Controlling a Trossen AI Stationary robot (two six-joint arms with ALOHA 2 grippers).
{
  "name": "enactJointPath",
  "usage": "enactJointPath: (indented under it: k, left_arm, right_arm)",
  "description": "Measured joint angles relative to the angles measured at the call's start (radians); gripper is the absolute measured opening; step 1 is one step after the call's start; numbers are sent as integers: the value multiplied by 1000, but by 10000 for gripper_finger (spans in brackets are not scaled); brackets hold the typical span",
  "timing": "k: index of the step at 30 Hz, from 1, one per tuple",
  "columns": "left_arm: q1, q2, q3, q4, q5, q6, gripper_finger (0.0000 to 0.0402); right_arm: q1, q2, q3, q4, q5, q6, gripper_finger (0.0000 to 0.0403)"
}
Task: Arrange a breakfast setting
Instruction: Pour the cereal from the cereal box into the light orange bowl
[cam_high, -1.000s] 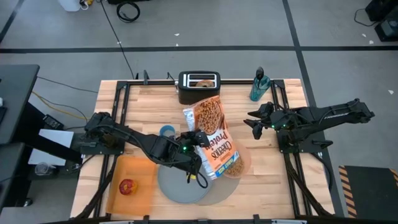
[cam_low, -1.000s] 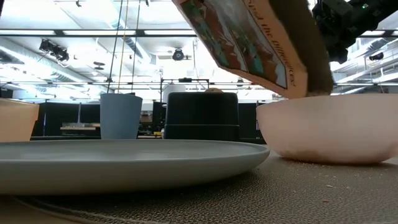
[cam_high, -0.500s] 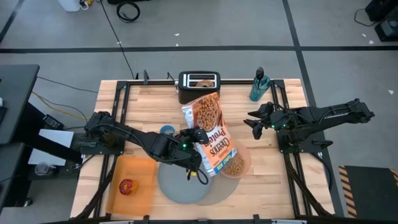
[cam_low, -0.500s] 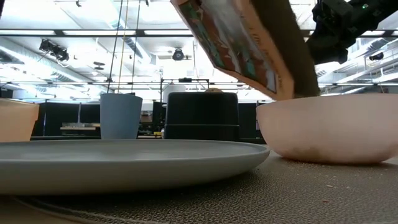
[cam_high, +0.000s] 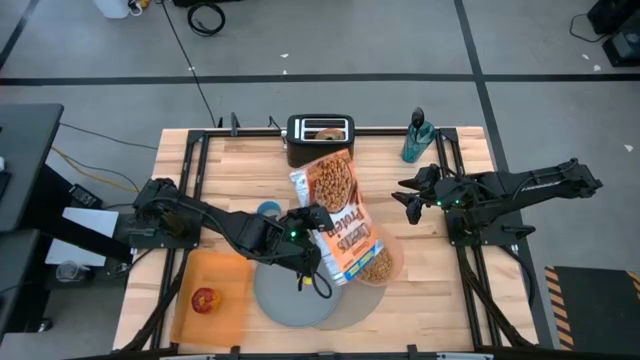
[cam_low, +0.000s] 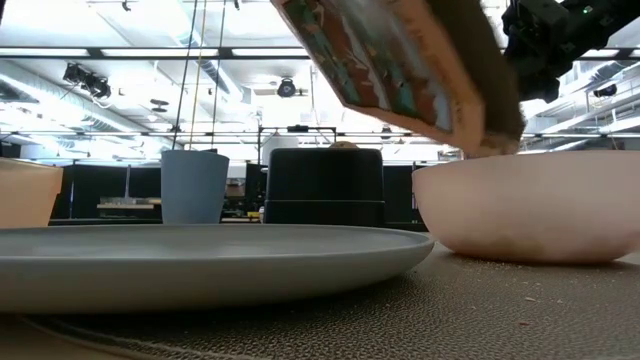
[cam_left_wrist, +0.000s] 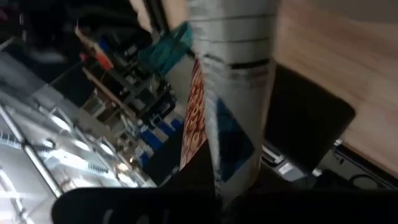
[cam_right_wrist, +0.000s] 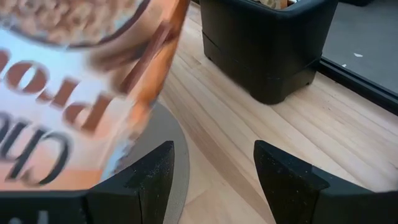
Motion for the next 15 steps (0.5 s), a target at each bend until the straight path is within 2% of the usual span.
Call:
enactJointPath:
  k: [15]
  left_arm:
    - [12, -5, 0, -12, 22, -43, 11]
  right_arm:
    - [0, 0, 0, 0, -2, 1, 228]
